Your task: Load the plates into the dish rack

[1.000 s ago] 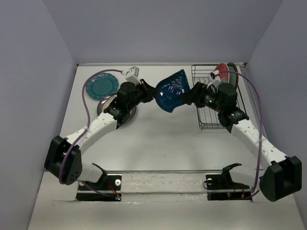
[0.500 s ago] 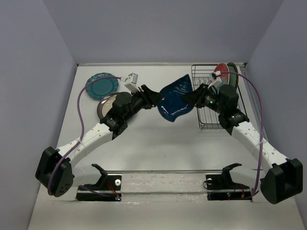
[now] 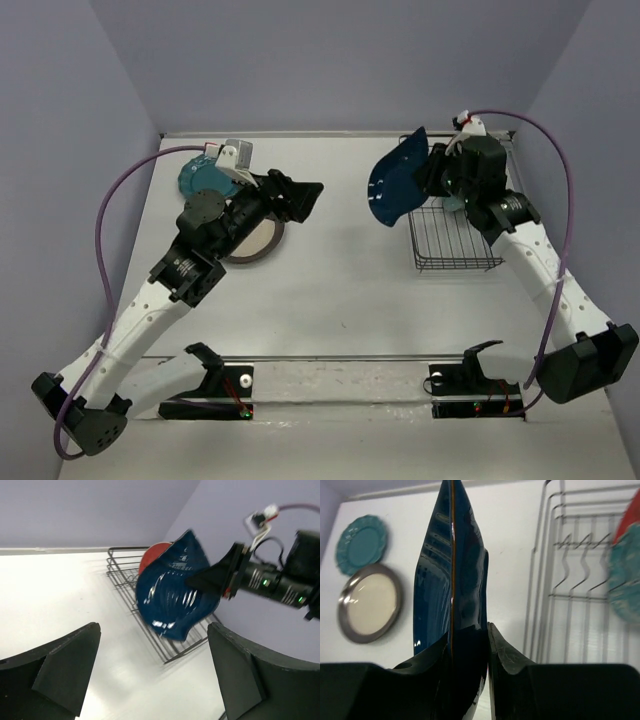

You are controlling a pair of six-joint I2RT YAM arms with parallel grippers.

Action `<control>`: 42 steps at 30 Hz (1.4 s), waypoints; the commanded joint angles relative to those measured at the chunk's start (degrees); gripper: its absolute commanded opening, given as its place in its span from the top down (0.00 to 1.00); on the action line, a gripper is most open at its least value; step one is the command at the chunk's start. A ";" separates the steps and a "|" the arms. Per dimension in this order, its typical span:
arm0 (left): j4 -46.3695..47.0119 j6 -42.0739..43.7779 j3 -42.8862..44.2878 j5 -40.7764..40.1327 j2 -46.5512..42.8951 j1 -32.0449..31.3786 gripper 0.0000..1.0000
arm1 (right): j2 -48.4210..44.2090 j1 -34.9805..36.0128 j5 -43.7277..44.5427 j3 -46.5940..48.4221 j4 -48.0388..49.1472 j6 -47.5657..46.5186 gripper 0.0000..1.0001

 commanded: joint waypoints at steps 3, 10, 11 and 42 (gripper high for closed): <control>-17.68 15.06 7.03 -6.31 -4.73 -0.19 0.01 | 7.23 -0.62 23.96 18.46 -7.94 -13.17 0.93; -14.36 16.82 3.27 -8.78 -8.25 -0.19 0.01 | 17.51 -0.62 45.17 28.30 -10.40 -23.68 0.93; -13.92 16.82 2.65 -8.95 -8.42 -0.19 0.01 | 18.49 -0.62 46.32 29.45 -10.32 -24.94 0.93; -11.19 17.26 -2.81 -7.46 -7.11 -0.10 0.01 | 41.17 -6.07 42.82 40.19 -2.41 -44.38 0.93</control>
